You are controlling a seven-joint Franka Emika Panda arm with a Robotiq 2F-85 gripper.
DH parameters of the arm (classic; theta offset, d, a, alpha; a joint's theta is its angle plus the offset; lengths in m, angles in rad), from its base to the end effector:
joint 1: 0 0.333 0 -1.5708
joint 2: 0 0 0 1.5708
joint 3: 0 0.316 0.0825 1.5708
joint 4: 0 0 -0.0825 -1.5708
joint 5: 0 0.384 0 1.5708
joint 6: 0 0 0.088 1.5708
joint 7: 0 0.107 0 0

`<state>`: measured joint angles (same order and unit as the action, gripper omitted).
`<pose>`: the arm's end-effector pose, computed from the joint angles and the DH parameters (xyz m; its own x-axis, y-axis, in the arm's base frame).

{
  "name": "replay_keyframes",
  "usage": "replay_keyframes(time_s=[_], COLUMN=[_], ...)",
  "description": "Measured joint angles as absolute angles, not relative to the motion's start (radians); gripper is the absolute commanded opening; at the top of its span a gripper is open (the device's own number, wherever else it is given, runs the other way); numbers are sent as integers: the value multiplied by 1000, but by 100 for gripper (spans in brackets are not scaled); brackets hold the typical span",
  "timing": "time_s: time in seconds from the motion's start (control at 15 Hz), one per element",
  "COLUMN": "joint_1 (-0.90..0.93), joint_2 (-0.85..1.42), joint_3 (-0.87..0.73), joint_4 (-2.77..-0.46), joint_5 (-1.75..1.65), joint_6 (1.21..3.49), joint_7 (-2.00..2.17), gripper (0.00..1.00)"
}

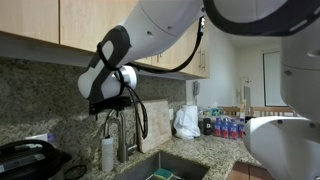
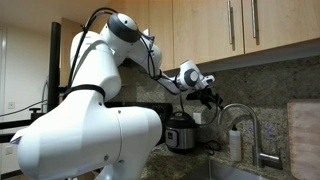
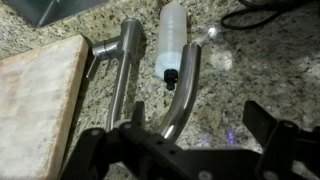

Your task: Turn the tap nozzle to the right

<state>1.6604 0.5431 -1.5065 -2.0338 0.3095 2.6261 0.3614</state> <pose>0.5814 0.1711 0.4691 0.7669 -0.1904 0.6129 -0.2772 -0.9596 0.0489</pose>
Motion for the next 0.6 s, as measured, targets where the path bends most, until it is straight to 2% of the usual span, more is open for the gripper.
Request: replay_keyframes(time_s=[0.6], joint_1=[1659], joint_2=[423], joint_3=[-1505], joint_4=[-2075], joint_5=[279], joint_6=[2577], joint_7=[403], gripper=[100])
